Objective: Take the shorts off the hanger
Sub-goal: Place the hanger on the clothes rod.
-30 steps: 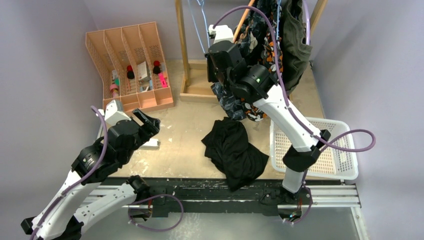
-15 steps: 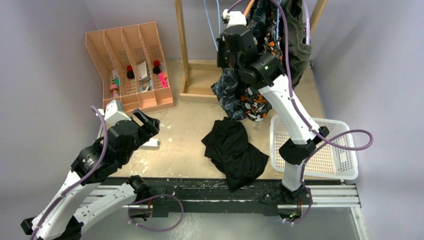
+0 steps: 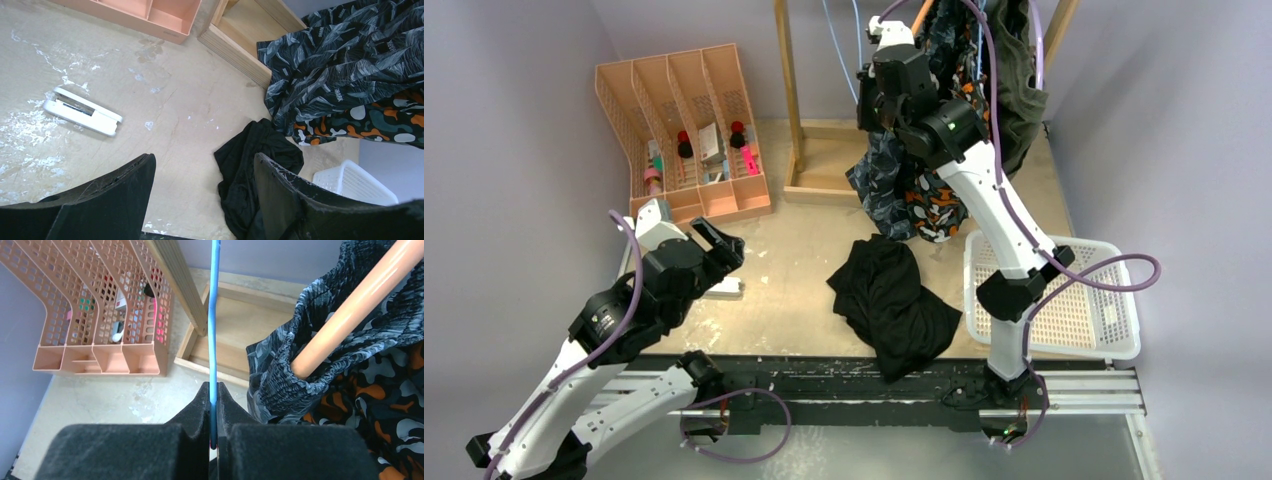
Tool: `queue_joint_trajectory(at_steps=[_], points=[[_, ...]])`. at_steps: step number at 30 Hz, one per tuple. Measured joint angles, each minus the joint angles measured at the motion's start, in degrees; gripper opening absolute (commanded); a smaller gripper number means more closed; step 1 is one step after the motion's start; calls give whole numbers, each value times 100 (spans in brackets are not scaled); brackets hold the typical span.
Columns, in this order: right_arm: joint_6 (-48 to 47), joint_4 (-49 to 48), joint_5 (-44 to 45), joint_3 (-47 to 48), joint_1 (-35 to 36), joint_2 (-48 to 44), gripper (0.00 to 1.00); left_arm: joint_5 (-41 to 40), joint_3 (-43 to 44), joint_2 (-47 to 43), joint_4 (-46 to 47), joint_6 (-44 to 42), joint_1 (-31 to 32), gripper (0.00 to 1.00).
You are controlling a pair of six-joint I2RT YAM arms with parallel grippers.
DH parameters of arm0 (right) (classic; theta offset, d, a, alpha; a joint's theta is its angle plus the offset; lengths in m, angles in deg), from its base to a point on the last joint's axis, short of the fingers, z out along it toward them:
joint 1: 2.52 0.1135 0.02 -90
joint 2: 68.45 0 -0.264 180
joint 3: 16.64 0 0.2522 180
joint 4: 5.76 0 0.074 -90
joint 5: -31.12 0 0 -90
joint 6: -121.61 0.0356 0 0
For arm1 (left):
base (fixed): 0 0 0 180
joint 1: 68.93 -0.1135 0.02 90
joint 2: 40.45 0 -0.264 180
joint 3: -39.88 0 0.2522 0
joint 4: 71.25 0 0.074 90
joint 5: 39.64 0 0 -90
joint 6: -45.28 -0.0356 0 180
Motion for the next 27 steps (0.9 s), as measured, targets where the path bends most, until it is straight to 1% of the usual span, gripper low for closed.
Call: queue_joint_trajectory(at_steps=[6, 11, 18, 25, 27], points=[[13, -24, -131, -205, -15, -48, 0, -9, 0, 0, 0, 4, 0, 71], [22, 68, -264, -181, -63, -48, 0, -4, 0, 2, 2, 7, 0, 71], [39, 199, -671, -96, -358, -48, 0, -2, 0, 24, 2, 7, 0, 71], [39, 420, -1108, 46, -597, -35, 3, 4, 0, 44, 13, 11, 0, 71], [39, 428, -1200, 52, -599, -33, 6, 17, 0, 52, 26, 13, 0, 71]])
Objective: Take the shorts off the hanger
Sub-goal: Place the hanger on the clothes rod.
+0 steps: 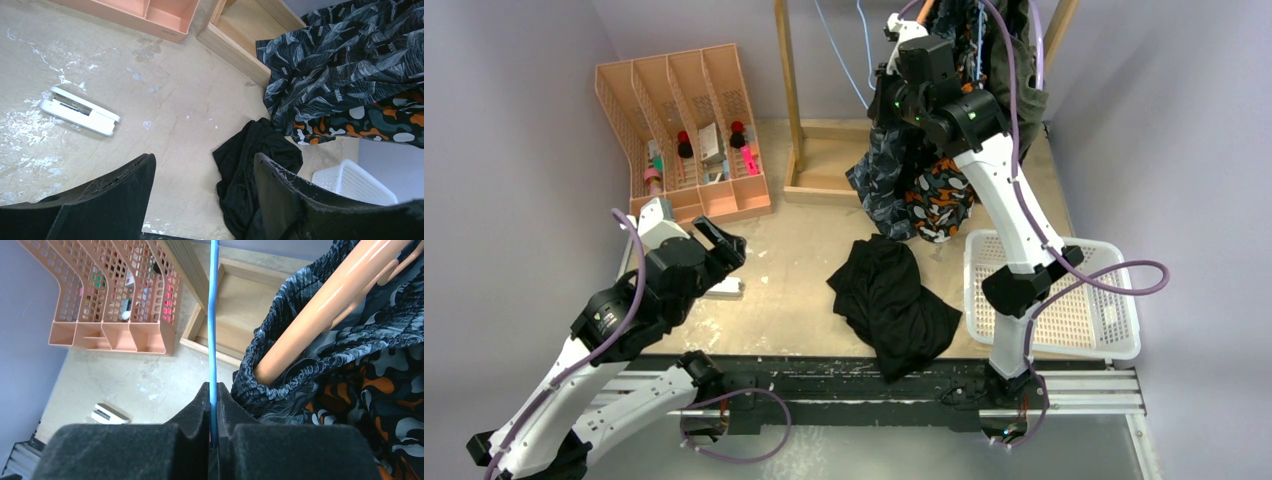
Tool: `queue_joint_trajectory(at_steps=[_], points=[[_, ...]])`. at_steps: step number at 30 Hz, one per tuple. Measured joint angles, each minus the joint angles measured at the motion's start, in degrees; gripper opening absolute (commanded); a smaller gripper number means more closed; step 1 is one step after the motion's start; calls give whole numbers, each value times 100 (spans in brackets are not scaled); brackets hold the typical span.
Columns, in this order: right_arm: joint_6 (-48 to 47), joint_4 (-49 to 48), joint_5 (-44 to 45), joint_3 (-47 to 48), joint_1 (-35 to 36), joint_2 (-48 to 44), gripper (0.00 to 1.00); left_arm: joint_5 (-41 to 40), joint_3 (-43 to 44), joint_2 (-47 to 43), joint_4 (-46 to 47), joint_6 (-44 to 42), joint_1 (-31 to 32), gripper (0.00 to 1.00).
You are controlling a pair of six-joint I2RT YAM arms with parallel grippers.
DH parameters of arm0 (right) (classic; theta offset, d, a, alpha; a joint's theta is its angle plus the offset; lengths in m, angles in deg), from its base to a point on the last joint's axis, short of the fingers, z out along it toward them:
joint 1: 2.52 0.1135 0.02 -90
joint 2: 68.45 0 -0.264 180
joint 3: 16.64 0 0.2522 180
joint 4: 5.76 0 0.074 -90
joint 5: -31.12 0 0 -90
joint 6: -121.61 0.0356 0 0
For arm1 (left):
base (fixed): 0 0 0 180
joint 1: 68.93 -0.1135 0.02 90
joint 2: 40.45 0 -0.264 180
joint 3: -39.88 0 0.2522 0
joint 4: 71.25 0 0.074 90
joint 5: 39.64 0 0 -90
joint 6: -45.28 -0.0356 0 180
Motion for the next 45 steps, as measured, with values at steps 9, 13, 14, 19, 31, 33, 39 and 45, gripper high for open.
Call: queue_joint_trajectory(at_steps=[9, 13, 14, 19, 31, 33, 39, 45], points=[[-2, 44, -210, -111, 0, -42, 16, 48, -33, 24, 101, 17, 0, 71], [-2, 24, -313, -354, -2, -210, 21, 66, -33, 24, 109, 20, 0, 71], [-2, 11, -352, -413, -9, -267, 24, 70, -33, 24, 109, 22, 0, 71], [9, -236, -603, -785, -15, -623, 34, 111, -105, 24, 151, 46, 0, 71], [258, -1652, -1659, -3189, -15, -2308, 40, 243, -339, -7, 173, 59, 0, 72], [369, -1985, -1882, -3840, -15, -2826, 40, 234, -396, -4, 175, 9, 0, 74], [531, -2426, -2041, -4824, -15, -3650, 43, 72, -459, 52, 151, -372, 0, 75], [835, -2551, -1985, -6481, -15, -4557, 52, -374, -540, 79, 149, -841, 0, 81]])
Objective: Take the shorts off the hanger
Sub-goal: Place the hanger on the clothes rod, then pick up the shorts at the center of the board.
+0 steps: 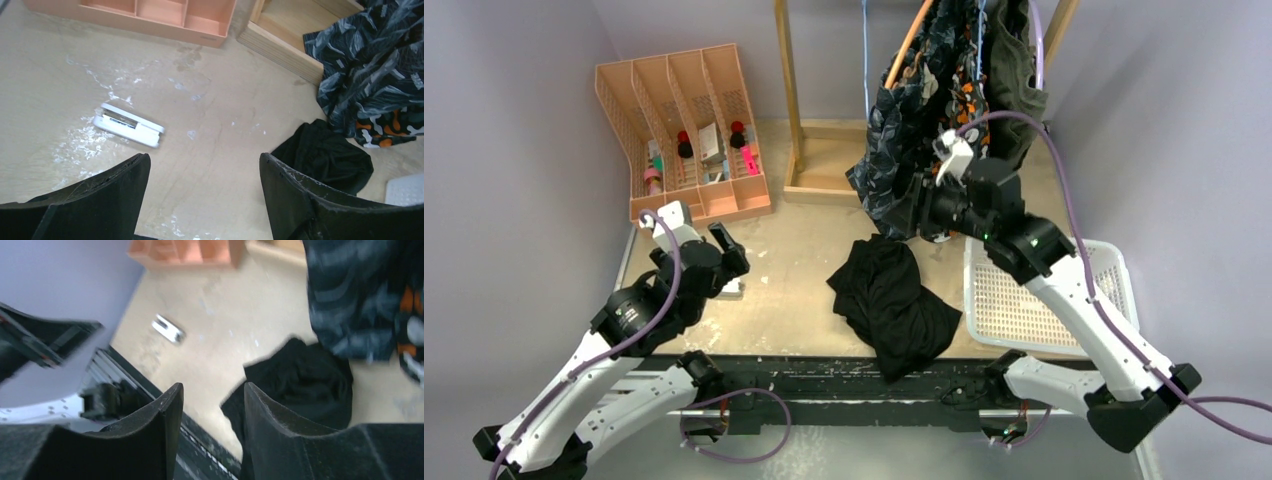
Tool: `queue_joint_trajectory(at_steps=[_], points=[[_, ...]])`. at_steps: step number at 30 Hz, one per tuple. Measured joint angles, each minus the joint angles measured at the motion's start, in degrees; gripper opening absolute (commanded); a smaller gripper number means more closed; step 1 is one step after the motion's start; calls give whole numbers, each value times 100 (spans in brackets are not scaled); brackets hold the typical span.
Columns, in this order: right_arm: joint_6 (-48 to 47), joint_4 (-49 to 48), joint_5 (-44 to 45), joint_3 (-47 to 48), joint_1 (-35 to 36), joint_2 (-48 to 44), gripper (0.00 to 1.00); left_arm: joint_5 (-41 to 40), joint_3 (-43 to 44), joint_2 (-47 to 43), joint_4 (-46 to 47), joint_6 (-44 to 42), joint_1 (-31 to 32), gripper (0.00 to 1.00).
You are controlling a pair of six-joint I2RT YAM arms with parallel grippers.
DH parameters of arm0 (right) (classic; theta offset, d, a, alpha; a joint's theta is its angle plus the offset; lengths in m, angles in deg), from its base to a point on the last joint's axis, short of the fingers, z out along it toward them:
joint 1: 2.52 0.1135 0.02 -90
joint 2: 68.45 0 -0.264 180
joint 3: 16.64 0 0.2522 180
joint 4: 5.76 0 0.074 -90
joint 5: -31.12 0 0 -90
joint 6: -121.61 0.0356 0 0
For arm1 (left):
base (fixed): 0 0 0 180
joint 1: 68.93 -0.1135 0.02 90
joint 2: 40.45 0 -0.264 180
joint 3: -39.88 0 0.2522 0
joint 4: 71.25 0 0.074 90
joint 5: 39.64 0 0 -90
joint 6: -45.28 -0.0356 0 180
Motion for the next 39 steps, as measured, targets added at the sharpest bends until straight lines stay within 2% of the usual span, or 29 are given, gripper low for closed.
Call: queue_joint_trajectory(at_steps=[2, 5, 7, 9, 11, 14, 17, 23, 28, 33, 39], points=[[181, 33, 46, -688, 0, -295, 55, -166, -94, -105, 44, -98, 0, 84], [507, 181, 197, -1652, 0, -686, 66, -306, -267, -334, 227, -315, 0, 87], [704, 262, 306, -2208, 0, -883, 76, -424, -479, -509, 474, -426, 0, 87], [841, 376, 363, -2538, 0, -951, 90, -514, -756, -627, 619, -455, 0, 87], [999, 468, 442, -2828, 4, -935, 93, -553, -981, -686, 627, -450, 0, 87], [1182, 529, 612, -3143, 149, -855, 94, -671, -1067, -767, 570, -393, 0, 87], [1458, 581, 1029, -3305, 625, -634, 95, -855, -1069, -1014, 553, -284, 0, 88], [1941, 446, 1847, -3283, 1502, 435, 99, -1257, -1069, -1311, 487, -131, 0, 88], [2293, 444, 2461, -2876, 2232, 1314, 99, -1432, -1071, -1193, 402, 4, -2, 88], [2538, 238, 2857, -2413, 2935, 1759, 99, -1482, -1071, -918, 374, 66, -11, 88], [2811, 109, 3073, -2343, 3134, 2533, 100, -1493, -1073, -883, 374, 109, -11, 88]])
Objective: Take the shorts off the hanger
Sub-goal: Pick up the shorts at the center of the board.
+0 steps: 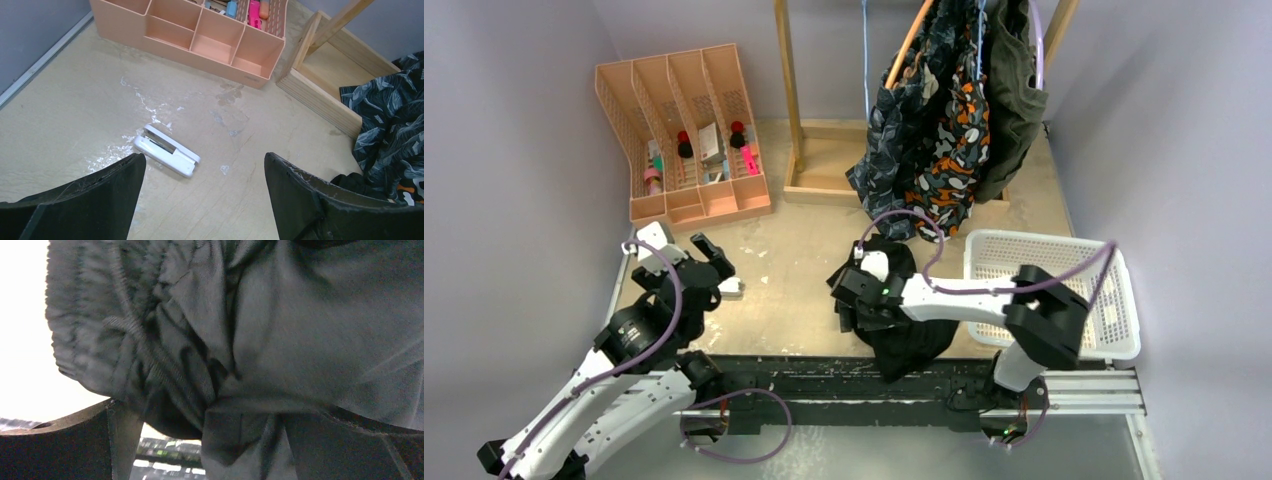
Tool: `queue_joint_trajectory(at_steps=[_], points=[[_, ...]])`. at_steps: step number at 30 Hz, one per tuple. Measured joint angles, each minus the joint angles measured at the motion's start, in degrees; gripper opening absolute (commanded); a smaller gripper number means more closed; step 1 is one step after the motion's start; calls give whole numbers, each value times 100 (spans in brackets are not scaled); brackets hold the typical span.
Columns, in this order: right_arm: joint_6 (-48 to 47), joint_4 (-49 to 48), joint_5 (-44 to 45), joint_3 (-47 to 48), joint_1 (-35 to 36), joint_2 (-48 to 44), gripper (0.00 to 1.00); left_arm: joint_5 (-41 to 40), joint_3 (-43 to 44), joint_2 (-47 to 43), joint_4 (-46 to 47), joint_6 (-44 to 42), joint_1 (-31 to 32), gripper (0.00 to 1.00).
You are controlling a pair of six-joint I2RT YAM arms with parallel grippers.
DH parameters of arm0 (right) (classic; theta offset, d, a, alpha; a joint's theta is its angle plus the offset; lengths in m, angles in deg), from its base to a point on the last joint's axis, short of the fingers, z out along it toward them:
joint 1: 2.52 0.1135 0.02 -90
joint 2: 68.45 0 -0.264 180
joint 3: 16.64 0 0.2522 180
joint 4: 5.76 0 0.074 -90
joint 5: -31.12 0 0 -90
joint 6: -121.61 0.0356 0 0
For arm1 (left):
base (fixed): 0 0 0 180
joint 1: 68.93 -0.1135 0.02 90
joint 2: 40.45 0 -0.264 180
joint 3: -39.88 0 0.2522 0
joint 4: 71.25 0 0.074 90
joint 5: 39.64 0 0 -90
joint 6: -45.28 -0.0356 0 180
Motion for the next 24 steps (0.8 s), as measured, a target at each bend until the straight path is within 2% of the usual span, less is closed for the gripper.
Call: queue_joint_trajectory(at_steps=[3, 7, 13, 15, 16, 17, 21, 24], points=[[72, 138, 234, 175, -2, 599, 97, 2, 0, -11, 0, 4, 0, 88], [264, 199, 448, 433, 11, 857, 79, 0, -9, -87, -20, 17, 0, 88], [634, 249, 627, 455, 4, 911, 33, -42, -9, -129, -192, 192, 2, 88], [804, 472, 603, 699, -28, 1071, 19, -125, -9, -201, -254, 249, 2, 88], [892, 577, 564, 876, -44, 1180, 5, -166, -9, -232, -271, 273, 2, 88], [970, 664, 498, 1051, -57, 1283, 0, -219, -9, -258, -286, 308, 2, 88], [1134, 800, 243, 1558, -61, 1355, 0, -284, -9, -160, -315, 365, 2, 88], [1099, 697, 129, 1781, -57, 1036, 0, -289, -9, 157, -317, 372, 2, 88]])
